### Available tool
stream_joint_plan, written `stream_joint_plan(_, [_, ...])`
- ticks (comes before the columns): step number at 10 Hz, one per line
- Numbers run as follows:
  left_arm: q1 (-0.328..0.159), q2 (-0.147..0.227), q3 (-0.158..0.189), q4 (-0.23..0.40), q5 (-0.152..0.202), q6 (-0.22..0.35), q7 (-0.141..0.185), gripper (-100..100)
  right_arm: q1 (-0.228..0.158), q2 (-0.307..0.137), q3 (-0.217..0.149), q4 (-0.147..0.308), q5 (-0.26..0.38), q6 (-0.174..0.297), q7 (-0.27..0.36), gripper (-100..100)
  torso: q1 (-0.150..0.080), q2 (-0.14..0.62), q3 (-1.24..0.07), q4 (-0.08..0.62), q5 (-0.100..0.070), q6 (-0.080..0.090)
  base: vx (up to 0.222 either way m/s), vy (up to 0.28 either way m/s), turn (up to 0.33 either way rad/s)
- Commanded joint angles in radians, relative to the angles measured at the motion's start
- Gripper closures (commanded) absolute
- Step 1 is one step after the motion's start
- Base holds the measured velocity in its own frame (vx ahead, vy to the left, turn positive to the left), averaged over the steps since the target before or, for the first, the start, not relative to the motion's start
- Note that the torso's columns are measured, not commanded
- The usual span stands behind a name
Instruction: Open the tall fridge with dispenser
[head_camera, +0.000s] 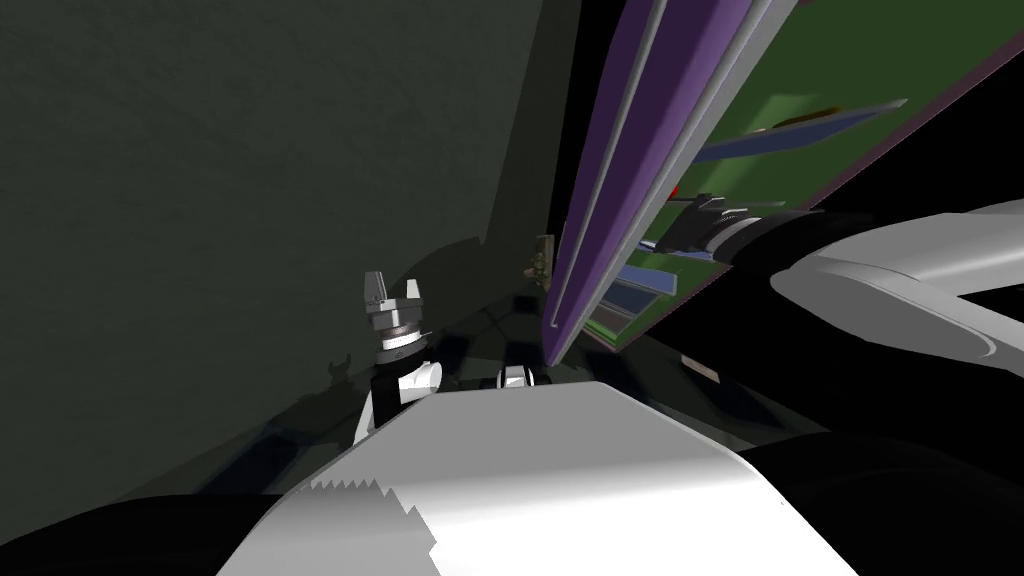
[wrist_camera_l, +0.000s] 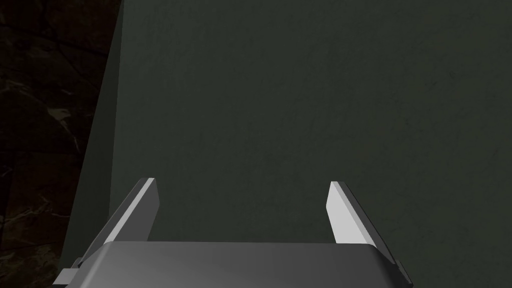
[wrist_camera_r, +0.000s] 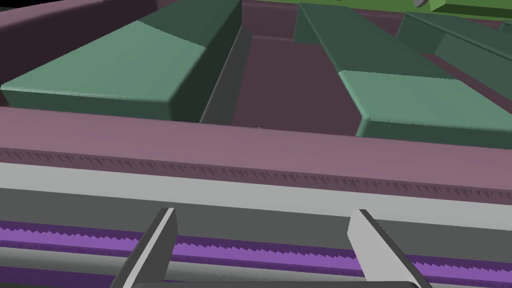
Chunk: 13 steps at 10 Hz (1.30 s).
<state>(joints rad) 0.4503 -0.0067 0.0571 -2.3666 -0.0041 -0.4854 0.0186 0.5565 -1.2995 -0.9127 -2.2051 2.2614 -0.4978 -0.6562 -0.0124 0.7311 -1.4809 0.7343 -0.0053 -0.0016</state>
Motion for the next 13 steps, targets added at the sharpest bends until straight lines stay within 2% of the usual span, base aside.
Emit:
stream_joint_plan(1, [0.000,0.000,0.000,0.000,0.000,0.000,0.000,0,-0.009,-0.056,-0.012,0.043,-0.026,-0.020,0.002,-100,0.005,0.001,0.001,0.001,0.002,0.001,-0.004,-0.042,0.025])
stream_joint_plan(4, [0.000,0.000,0.000,0.000,0.000,0.000,0.000,0,-0.023,-0.139,-0.032,0.103,-0.062,-0.041,0.005,-100,0.015,0.007,0.005,0.004,0.006,0.002,0.004,-0.032,0.027])
stream_joint_plan(9, [0.000,0.000,0.000,0.000,0.000,0.000,0.000,0,-0.049,-0.300,-0.075,0.224,-0.134,-0.087,0.010,-100,0.012,0.007,0.005,0.004,0.005,0.002,-0.010,-0.026,0.031])
stream_joint_plan(10, [0.000,0.000,0.000,0.000,0.000,0.000,0.000,0,-0.049,-0.311,-0.075,0.224,-0.134,-0.087,0.010,-100,0.012,0.007,0.005,0.004,0.005,0.002,-0.008,-0.021,0.015])
stream_joint_plan(13, [0.000,0.000,0.000,0.000,0.000,0.000,0.000,0,-0.068,-0.413,-0.103,0.308,-0.185,-0.118,0.013,-100,0.013,0.007,0.005,0.004,0.005,0.001,-0.008,-0.026,0.033])
